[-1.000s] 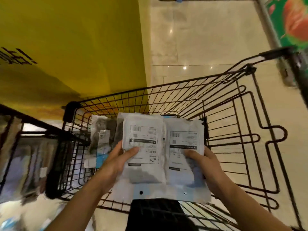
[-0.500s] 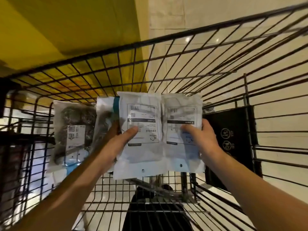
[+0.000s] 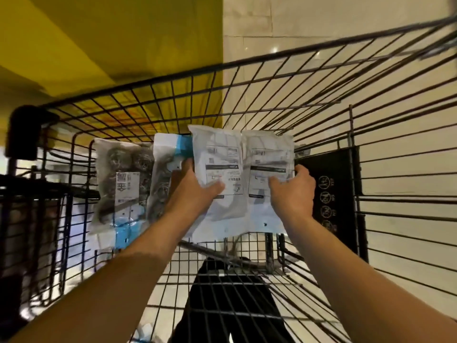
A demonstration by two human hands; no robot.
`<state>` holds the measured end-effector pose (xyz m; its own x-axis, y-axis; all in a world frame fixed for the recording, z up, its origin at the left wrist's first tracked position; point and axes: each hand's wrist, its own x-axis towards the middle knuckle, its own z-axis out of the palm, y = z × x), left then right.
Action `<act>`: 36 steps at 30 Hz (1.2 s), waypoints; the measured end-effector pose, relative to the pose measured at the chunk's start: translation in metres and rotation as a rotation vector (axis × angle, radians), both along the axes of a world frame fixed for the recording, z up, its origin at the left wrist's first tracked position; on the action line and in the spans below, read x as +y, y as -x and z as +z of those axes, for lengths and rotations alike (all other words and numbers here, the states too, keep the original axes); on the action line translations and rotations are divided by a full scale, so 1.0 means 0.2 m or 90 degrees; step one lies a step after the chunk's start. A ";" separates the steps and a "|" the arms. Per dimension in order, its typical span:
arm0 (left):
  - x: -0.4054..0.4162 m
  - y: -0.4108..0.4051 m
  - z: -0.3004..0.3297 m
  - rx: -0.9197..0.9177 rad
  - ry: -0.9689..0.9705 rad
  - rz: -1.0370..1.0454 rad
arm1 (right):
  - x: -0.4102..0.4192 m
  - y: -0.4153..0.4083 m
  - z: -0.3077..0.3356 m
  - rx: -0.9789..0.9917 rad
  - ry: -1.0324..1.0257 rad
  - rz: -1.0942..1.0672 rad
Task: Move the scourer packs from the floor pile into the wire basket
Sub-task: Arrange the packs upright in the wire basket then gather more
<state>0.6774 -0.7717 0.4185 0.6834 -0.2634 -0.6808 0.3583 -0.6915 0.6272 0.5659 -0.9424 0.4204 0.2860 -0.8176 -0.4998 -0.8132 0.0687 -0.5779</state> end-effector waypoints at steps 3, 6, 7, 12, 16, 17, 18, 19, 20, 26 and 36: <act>0.14 0.02 0.17 0.091 0.071 0.030 | 0.06 0.09 0.26 -0.008 -0.128 0.077; 0.37 0.11 0.46 0.144 0.036 0.017 | 0.18 0.18 0.66 -0.043 -0.322 0.075; 0.45 0.14 0.55 0.177 0.041 0.010 | 0.23 0.22 0.79 -0.065 -0.402 0.048; 0.83 0.33 0.96 0.186 0.091 0.006 | 0.40 0.42 1.20 -0.082 -0.471 0.177; 1.06 0.54 1.10 0.114 0.060 0.092 | 0.46 0.54 1.32 -0.051 -0.339 0.283; 1.10 0.61 1.11 0.103 0.054 0.106 | 0.46 0.58 1.33 -0.045 -0.318 0.301; 1.14 0.68 1.12 0.094 0.053 0.122 | 0.45 0.61 1.33 -0.046 -0.300 0.324; 1.16 0.75 1.14 0.082 0.058 0.144 | 0.45 0.65 1.33 -0.049 -0.293 0.348; 1.19 0.82 1.14 0.068 0.055 0.165 | 0.44 0.68 1.32 -0.049 -0.291 0.369; 1.28 1.34 1.20 0.015 0.034 0.306 | 0.43 0.86 1.31 -0.023 -0.303 0.425; 1.35 2.36 1.20 0.040 0.063 0.694 | 0.59 1.08 1.25 0.109 -0.291 0.706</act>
